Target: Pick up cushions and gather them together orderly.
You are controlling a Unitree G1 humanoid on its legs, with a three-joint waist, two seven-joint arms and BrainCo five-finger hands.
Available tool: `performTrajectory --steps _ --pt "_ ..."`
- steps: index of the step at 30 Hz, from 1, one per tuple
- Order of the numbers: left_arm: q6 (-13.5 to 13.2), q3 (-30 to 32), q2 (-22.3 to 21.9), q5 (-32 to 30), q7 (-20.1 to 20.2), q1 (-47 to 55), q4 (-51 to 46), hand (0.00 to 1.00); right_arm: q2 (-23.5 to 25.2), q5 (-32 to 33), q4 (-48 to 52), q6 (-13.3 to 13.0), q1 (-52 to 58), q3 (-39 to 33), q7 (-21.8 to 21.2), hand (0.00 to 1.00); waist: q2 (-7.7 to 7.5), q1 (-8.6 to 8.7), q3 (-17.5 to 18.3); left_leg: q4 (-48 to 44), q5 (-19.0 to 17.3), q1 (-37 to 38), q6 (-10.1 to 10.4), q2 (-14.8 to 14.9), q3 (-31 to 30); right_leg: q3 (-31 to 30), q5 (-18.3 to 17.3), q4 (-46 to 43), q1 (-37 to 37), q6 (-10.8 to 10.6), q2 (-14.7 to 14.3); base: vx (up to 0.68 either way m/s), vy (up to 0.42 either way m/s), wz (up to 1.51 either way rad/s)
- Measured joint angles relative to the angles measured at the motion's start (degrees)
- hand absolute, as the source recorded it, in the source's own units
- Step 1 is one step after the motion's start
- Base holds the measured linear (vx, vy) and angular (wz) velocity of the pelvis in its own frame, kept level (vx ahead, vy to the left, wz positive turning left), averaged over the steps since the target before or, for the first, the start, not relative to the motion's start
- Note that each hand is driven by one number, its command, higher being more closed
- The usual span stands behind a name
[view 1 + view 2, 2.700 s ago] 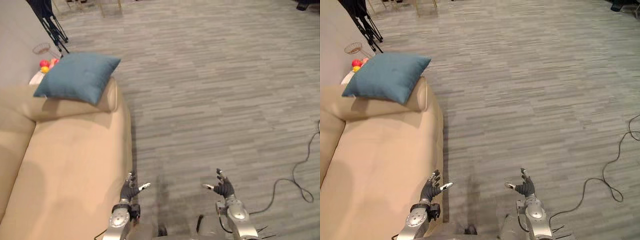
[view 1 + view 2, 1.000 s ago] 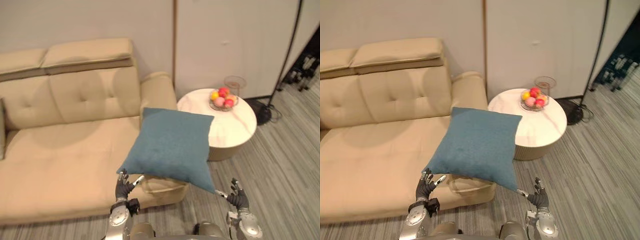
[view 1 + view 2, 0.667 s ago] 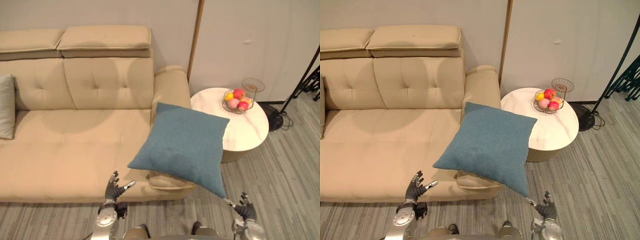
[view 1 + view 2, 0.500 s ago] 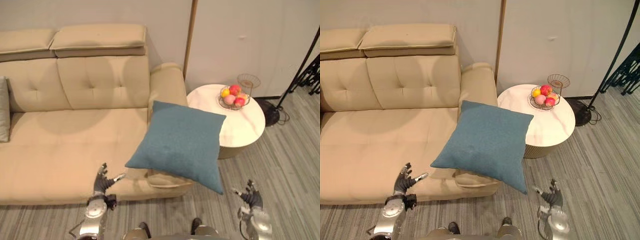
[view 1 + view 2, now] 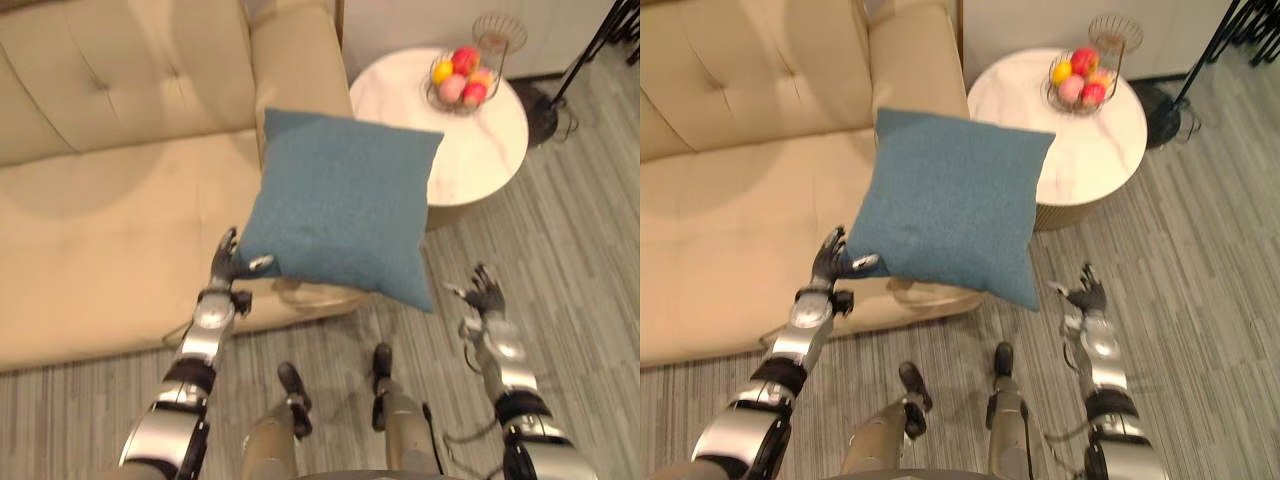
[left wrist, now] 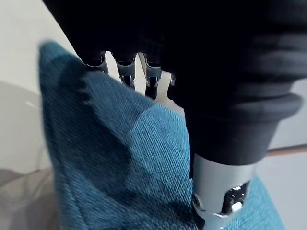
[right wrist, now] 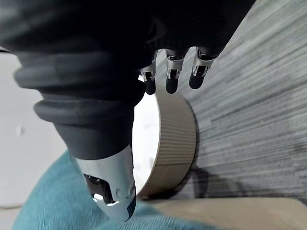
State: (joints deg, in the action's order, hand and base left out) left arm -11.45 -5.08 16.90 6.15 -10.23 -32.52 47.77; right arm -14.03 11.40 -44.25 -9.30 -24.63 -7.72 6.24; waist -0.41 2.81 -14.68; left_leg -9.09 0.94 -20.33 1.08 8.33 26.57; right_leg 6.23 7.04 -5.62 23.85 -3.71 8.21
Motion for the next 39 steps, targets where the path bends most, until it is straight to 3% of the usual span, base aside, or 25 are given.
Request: performTrajectory --steps 4,5,6,7,16,21,30,33,39 --pt "0.51 -3.03 0.16 0.1 -1.27 -15.32 9.13 0.0 0.04 0.55 -4.76 0.86 -18.14 5.88 1.52 0.0 0.14 -0.33 -4.57 -1.88 0.63 -3.78 -0.45 0.55 -0.89 -0.51 1.96 0.96 2.03 0.33 -0.25 -0.08 0.001 0.11" --pt "0.92 -3.56 0.25 0.36 -1.37 -17.66 10.36 1.0 0.08 0.55 -5.21 0.94 -20.97 7.03 1.7 0.0 0.19 -0.4 -5.21 -1.85 0.99 -4.54 -0.73 0.49 -0.95 -0.89 2.28 0.96 2.72 0.37 -0.24 -0.1 0.007 0.11" --pt "1.24 -3.82 0.3 0.59 -1.55 -19.7 11.47 1.0 0.13 0.57 -6.01 0.94 -23.65 8.13 2.33 0.0 0.13 -0.37 -6.08 -1.84 1.26 -4.91 -0.84 0.43 -1.02 -1.39 2.5 0.96 3.04 0.22 -0.21 -0.06 0.01 0.07" --pt "1.48 -3.87 0.3 0.84 -1.73 -20.66 11.74 1.0 0.13 0.57 -6.42 1.0 -24.97 8.38 2.63 1.0 0.1 -0.38 -6.41 -1.83 1.42 -5.2 -0.87 0.4 -1.02 -1.69 2.66 0.96 3.37 0.24 -0.21 -0.1 0.019 0.04" --pt "2.18 -4.46 1.38 5.61 -4.91 -24.85 9.05 1.0 -1.75 0.54 -4.91 1.19 -30.58 13.37 3.86 1.0 0.27 -0.47 -7.63 0.2 3.39 -6.75 -0.2 0.67 -1.29 -2.24 3.6 1.1 5.59 0.51 -0.94 -0.06 -0.019 0.0" --pt "2.17 -6.18 2.4 6.7 -5.84 -20.5 -1.36 1.0 -3.3 0.58 4.16 1.17 -24.79 15.71 3.92 1.0 0.28 -0.5 -7.64 2.46 5.04 -4.67 0.26 0.69 -1.52 -2.3 3.54 1.18 4.41 0.53 -1.17 0.02 -0.039 -0.01" --pt "1.63 -8.39 0.04 6.58 -6.35 4.51 -25.68 1.0 -2.35 3.85 25.59 0.45 3.57 14.94 3.01 1.0 0.43 -0.05 -7.39 5.41 4.66 3.19 0.73 -0.49 -3.18 -1.23 0.56 1.92 -3.81 0.15 -1.49 0.08 -0.015 0.1" --pt "0.99 -8.27 -1.72 6.49 -5.95 14.83 -30.78 1.0 -0.99 3.8 33.28 -0.67 13.07 14.04 1.23 1.0 0.64 0.31 -5.68 6.73 4.59 5.92 0.84 -0.8 -3.87 -0.34 -0.48 1.96 -6.4 0.05 -1.42 0.1 0.008 0.12" --pt "0.84 -7.84 -5.78 4.99 -2.16 37.58 -41.14 1.0 2.77 1.4 44.16 -2.77 30.11 12.16 -3.34 1.0 1.29 -0.33 2.06 10.7 4.32 13.11 1.23 -1.9 -4.98 1.2 -3.08 1.94 -12.69 -0.83 -0.9 0.11 0.026 0.12"
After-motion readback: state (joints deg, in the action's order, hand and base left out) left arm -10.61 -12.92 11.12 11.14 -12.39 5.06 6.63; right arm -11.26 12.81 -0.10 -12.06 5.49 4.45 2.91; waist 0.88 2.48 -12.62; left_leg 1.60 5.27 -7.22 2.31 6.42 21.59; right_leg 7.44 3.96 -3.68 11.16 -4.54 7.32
